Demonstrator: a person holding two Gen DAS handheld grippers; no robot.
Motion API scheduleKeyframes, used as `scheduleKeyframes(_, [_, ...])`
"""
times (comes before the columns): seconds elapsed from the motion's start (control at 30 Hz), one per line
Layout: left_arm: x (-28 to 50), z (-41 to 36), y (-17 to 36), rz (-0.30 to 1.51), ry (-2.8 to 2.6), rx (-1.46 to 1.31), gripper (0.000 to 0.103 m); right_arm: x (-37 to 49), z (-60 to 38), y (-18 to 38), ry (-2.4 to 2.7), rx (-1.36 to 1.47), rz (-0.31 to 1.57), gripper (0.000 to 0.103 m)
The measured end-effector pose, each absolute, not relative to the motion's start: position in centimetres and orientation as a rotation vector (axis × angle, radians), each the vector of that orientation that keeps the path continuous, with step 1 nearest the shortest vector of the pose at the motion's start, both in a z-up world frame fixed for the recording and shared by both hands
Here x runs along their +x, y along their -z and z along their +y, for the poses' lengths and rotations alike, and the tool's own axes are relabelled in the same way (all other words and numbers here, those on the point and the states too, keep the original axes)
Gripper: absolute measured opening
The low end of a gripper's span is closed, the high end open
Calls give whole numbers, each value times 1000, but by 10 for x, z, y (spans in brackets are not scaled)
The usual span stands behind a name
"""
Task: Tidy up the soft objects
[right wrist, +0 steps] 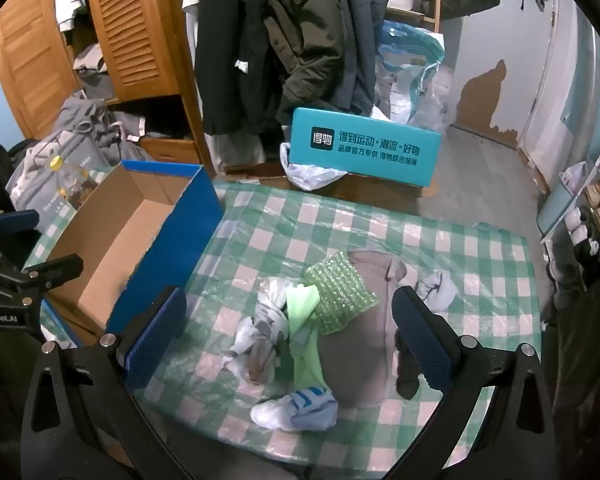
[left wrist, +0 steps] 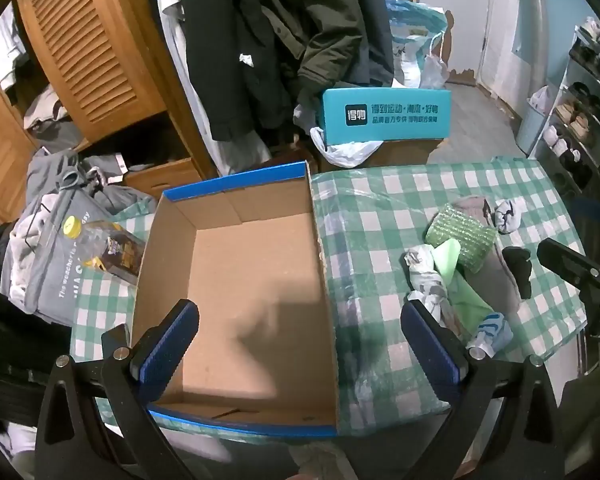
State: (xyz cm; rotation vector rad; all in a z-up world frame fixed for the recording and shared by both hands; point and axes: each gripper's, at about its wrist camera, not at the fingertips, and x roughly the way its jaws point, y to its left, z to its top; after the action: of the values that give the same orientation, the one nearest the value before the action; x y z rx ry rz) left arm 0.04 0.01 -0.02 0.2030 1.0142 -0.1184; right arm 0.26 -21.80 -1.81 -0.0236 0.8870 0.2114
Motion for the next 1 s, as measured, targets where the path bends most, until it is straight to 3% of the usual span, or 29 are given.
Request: scheduleKeyframes(1.0, [3, -8, -8, 992, 115, 202, 102, 1, -221, 19, -216, -15, 881, 101])
